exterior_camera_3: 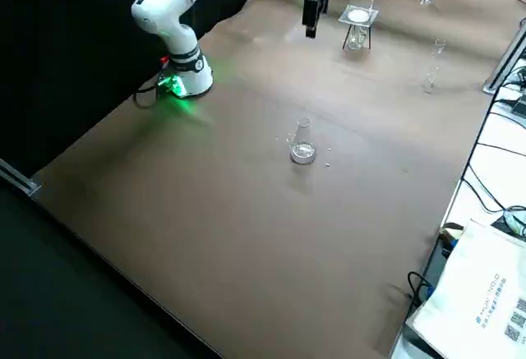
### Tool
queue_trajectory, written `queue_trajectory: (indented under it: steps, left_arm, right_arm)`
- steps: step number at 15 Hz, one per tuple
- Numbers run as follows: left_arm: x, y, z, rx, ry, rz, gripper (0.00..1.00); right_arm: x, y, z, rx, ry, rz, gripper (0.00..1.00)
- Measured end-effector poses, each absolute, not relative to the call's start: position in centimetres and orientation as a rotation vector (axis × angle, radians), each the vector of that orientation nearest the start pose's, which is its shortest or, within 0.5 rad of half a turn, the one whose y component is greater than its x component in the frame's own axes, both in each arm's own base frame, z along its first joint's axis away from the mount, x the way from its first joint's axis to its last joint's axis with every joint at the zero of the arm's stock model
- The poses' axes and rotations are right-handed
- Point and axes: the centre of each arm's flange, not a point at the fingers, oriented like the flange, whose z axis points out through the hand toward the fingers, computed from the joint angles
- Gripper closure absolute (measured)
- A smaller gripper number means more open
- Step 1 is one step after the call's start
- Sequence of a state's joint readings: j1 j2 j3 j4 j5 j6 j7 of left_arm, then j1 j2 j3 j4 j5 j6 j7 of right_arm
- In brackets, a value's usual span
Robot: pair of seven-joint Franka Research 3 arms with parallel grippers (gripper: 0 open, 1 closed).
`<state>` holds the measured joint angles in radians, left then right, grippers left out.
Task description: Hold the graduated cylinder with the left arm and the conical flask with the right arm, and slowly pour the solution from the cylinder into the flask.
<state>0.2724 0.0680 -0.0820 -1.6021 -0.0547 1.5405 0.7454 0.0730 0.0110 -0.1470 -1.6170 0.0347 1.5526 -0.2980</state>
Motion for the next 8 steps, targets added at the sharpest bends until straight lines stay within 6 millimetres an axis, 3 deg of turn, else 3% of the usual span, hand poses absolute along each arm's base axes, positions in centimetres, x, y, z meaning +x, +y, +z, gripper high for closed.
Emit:
queue_trajectory:
  steps: [2, 3, 5, 8]
  left_arm:
    - [56.4, 13.2, 55.0, -3.112, 1.074, 0.117, 0.01]
    - [57.1, 15.8, 52.8, -3.146, 1.19, 0.021, 0.01]
    - [57.7, 18.5, 50.0, -3.163, 1.34, -0.078, 0.01]
    - [59.5, 20.1, 45.7, -3.053, 1.628, -0.205, 0.01]
  right_arm:
    - [55.3, -6.5, 58.9, -3.036, -0.487, 0.109, 0.0]
    - [55.3, -8.9, 58.2, -2.974, -0.6, 0.1, 0.0]
    - [55.4, -11.2, 57.0, -2.891, -0.724, 0.082, 0.0]
    - [55.6, -14.5, 54.8, -2.763, -0.92, 0.051, 0.0]
